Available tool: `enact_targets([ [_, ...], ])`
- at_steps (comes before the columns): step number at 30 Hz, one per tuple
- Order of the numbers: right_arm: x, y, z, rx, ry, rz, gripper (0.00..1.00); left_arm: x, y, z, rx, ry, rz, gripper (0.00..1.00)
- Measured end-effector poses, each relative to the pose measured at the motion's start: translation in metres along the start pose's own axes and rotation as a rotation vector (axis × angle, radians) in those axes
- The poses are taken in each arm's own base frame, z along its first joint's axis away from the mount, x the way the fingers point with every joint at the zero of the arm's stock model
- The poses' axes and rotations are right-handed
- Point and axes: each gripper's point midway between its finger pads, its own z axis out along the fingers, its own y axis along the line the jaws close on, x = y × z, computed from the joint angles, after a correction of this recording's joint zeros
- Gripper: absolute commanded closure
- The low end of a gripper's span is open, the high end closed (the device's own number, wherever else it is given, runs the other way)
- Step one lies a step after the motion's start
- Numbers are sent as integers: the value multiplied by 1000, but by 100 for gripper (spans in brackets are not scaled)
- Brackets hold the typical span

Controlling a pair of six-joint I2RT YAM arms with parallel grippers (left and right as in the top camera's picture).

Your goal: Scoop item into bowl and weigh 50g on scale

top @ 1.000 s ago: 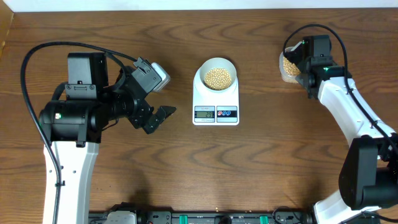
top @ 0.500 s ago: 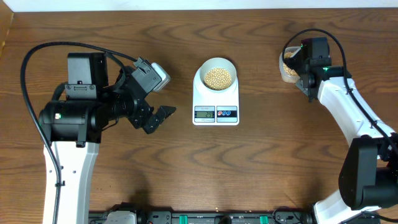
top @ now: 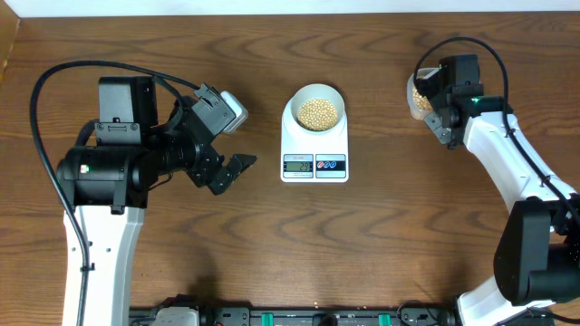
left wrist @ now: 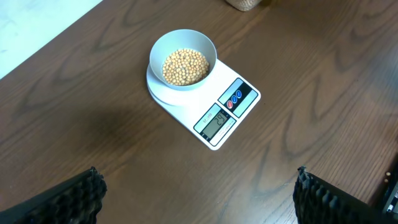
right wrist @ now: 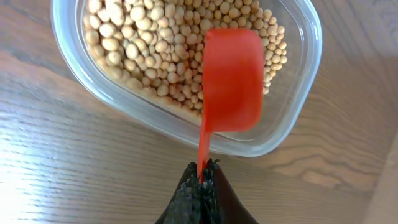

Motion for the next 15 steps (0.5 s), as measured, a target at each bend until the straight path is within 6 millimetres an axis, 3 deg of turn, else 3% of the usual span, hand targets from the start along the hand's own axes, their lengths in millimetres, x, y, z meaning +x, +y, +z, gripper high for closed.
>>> enact_targets([
  [15, -3, 0, 2, -146, -48, 292, 99, 0, 0, 0, 0, 0, 0, 2],
])
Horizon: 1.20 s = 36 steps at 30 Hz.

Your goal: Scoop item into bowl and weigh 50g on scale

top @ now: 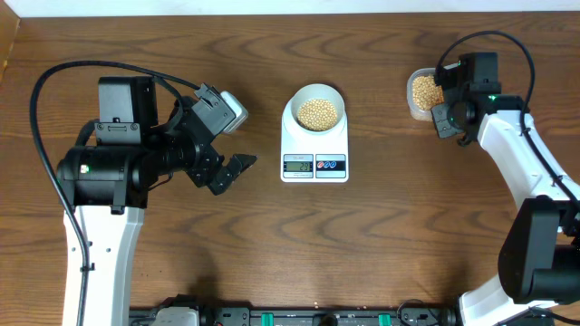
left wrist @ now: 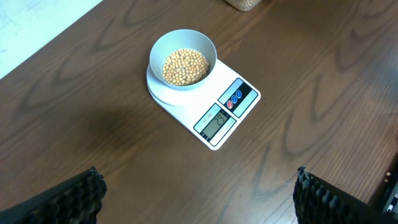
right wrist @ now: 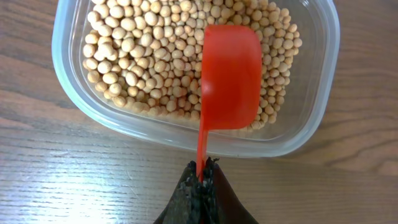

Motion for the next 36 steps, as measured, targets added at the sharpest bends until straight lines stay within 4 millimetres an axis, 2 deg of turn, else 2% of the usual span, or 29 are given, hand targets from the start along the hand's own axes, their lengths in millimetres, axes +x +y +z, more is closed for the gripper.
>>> enact_targets([
  [9, -18, -10, -26, 6, 6, -24, 99, 0, 0, 0, 0, 0, 0, 2],
  [15, -8, -5, -27, -20, 44, -67, 99, 0, 0, 0, 0, 0, 0, 1],
  [21, -10, 1, -27, -55, 32, -89, 99, 0, 0, 0, 0, 0, 0, 2],
  [29, -24, -19, -27, 55, -12, -135, 99, 0, 0, 0, 0, 0, 0, 2],
  [36, -27, -26, -27, 98, -13, -178, 99, 0, 0, 0, 0, 0, 0, 2],
])
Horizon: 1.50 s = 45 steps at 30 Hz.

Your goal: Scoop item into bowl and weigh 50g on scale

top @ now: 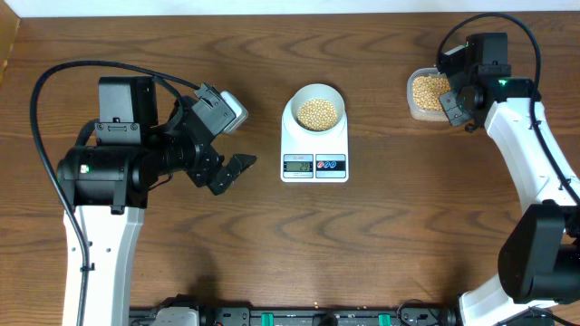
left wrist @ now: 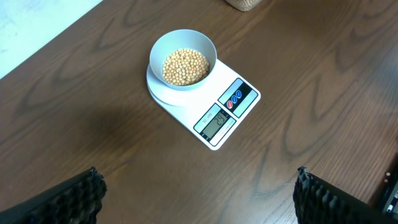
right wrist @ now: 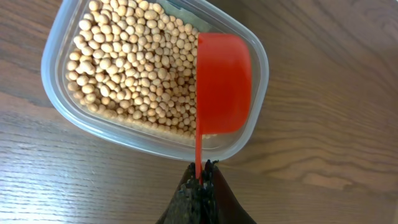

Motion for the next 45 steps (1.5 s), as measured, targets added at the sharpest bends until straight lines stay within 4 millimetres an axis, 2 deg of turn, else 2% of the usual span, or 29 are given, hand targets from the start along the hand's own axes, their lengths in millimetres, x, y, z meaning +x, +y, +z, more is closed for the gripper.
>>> enact_targets([
  [6, 0, -2, 3, 15, 6, -49, 99, 0, 0, 0, 0, 0, 0, 2],
  [12, 8, -7, 27, 69, 70, -99, 99, 0, 0, 0, 0, 0, 0, 2],
  [17, 10, -6, 30, 80, 87, -130, 99, 0, 0, 0, 0, 0, 0, 1],
  [23, 12, 11, 31, -7, 84, -125, 99, 0, 0, 0, 0, 0, 0, 1],
  [30, 6, 29, 30, -106, 44, -18, 99, 0, 0, 0, 0, 0, 0, 1],
  [34, 5, 32, 30, -146, 32, 76, 99, 0, 0, 0, 0, 0, 0, 1],
  [45, 11, 19, 32, -329, -7, 420, 99, 0, 0, 0, 0, 0, 0, 2],
])
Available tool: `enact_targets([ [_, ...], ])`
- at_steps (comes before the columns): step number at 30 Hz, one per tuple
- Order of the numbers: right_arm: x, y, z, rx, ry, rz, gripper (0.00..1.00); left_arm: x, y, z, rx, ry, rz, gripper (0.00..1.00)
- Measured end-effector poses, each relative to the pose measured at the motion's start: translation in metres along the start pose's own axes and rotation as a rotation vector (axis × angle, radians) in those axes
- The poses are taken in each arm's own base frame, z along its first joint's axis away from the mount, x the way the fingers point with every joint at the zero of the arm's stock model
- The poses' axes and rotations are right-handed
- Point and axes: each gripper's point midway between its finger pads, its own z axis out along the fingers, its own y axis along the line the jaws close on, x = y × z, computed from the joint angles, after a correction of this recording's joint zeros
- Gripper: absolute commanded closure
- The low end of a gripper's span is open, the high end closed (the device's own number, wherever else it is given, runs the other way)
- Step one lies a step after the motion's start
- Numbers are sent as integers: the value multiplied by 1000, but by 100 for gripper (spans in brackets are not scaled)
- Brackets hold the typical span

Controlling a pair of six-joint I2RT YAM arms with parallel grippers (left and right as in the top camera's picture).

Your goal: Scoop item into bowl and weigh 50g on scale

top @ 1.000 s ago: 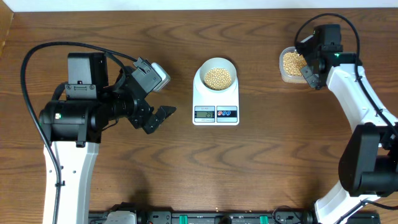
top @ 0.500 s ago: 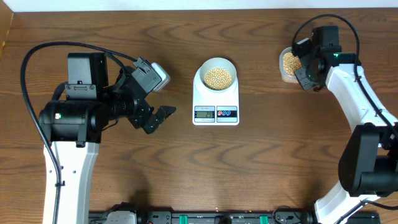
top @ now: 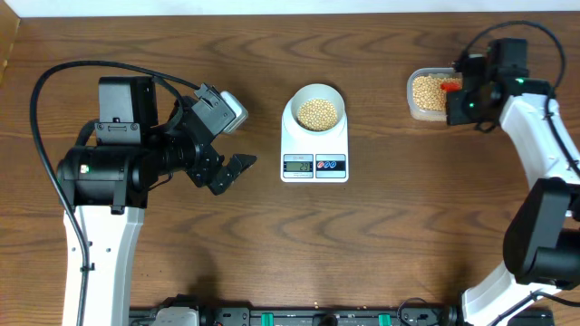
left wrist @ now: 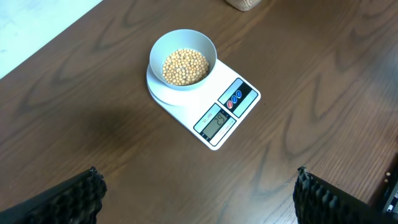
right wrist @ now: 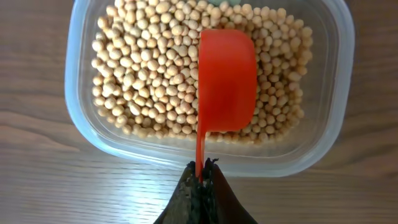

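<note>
A white bowl (top: 316, 107) of soybeans sits on the white scale (top: 314, 161) at the table's middle; the bowl (left wrist: 183, 60) and scale (left wrist: 211, 112) also show in the left wrist view. At the far right stands a clear tub (top: 426, 94) of soybeans. My right gripper (right wrist: 201, 169) is shut on the handle of a red scoop (right wrist: 226, 81), whose cup hangs bottom-up over the tub (right wrist: 93, 134). My left gripper (left wrist: 199, 193) hovers open left of the scale, holding nothing.
Dark wooden tabletop all round. A pale wall edge runs along the table's far side. The left arm's base and cable fill the left part of the overhead view.
My right gripper with the scoop has shifted so the cup sits over the middle of the tub instead of its right end. The left arm has not moved.
The right gripper held the red scoop over the soybean tub at every moment, its place over the tub changing from centre-right, to the right end, to centre now. Bowl, scale and left gripper stayed still throughout.
</note>
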Motion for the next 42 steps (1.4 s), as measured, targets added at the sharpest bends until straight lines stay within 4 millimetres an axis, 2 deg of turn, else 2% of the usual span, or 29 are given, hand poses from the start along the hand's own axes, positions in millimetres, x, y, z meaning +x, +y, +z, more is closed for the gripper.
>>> enact_targets([
  [9, 0, -11, -9, -154, -31, 206, 99, 0, 0, 0, 0, 0, 0, 1],
  [15, 0, -6, -8, -187, -26, 234, 99, 0, 0, 0, 0, 0, 0, 2],
  [24, 2, 4, 11, -271, -7, 261, 99, 0, 0, 0, 0, 0, 0, 2],
  [30, 2, 8, 9, -321, -6, 277, 99, 0, 0, 0, 0, 0, 0, 2],
  [42, 4, -9, -3, -441, -31, 402, 99, 0, 0, 0, 0, 0, 0, 2],
])
